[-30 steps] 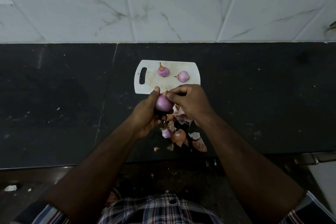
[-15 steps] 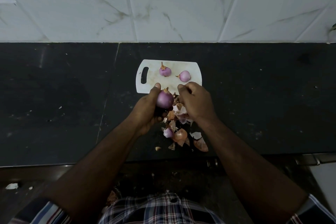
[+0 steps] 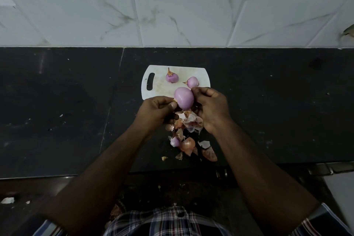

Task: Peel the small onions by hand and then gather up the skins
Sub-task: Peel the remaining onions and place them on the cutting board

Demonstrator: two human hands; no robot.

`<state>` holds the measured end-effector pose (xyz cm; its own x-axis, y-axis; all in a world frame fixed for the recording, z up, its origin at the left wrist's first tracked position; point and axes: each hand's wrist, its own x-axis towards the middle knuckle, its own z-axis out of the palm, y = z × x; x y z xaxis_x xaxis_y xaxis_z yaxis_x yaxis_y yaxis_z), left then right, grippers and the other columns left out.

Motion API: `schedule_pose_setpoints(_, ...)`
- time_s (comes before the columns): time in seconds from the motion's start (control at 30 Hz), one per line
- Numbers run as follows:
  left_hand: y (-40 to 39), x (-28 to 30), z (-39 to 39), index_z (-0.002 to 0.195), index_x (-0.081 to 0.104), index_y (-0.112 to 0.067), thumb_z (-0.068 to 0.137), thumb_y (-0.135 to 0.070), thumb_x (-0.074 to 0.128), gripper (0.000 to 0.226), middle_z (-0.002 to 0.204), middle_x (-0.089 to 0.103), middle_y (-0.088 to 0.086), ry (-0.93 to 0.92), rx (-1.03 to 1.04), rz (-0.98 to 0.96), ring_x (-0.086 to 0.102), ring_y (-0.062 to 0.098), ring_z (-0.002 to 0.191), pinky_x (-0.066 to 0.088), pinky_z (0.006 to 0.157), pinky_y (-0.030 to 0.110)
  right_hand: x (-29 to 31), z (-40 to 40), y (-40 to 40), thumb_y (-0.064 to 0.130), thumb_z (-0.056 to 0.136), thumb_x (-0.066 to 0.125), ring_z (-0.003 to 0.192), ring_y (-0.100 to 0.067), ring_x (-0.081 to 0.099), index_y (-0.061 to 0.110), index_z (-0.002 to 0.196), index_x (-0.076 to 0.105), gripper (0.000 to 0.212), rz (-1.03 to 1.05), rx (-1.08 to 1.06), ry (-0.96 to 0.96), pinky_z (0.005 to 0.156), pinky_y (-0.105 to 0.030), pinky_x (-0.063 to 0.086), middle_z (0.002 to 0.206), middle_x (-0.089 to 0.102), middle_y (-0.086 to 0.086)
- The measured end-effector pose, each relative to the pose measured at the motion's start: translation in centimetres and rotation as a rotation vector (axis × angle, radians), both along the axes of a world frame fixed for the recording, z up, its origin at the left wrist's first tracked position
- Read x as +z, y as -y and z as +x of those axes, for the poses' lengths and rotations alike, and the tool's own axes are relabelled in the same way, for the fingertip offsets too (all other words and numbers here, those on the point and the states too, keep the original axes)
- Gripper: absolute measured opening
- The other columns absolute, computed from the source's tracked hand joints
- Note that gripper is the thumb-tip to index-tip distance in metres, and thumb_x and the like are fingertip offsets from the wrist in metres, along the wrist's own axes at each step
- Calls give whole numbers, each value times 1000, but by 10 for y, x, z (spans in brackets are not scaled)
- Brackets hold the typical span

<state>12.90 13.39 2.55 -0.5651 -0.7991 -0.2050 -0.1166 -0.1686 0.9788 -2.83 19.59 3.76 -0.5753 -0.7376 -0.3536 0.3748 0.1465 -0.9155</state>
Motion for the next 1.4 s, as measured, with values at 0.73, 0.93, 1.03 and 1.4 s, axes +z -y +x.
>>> schedule_pose_setpoints(0.73, -18, -3, -21, 65, 55, -14, 104, -35, 51, 44, 52, 52, -4, 75, 254, 76, 46, 8, 44, 35, 46, 22, 4, 16, -7, 45, 94, 61, 86, -29, 73, 15, 100, 71, 32, 25, -9, 173, 88, -55, 55, 95, 77, -13)
schedule_pose_setpoints(0.93, -22, 0, -20, 88, 72, -23, 81, -37, 82, 19, 82, 75, -7, 201, 85, -311, 71, 10, 80, 57, 72, 32, 5, 16, -10, 42, 97, 59, 71, -22, 75, 13, 99, 71, 32, 29, -26, 293, 56, -29, 56, 89, 78, -9)
schedule_pose_setpoints(1.03, -23, 1, -22, 85, 76, -24, 82, -32, 81, 10, 78, 75, -10, 249, 97, -349, 70, 7, 77, 56, 71, 30, 5, 19, -9, 42, 97, 59, 59, -18, 71, 12, 98, 70, 32, 44, -30, 286, 47, -24, 52, 82, 77, -8)
schedule_pose_setpoints(1.4, -13, 0, -17, 65, 58, -17, 100, -35, 53, 40, 58, 56, -7, 277, 72, -233, 50, 15, 60, 42, 68, 34, -2, 12, -14, 47, 93, 62, 80, -30, 74, 12, 105, 71, 38, 102, -9, 259, 55, -33, 56, 96, 77, -14)
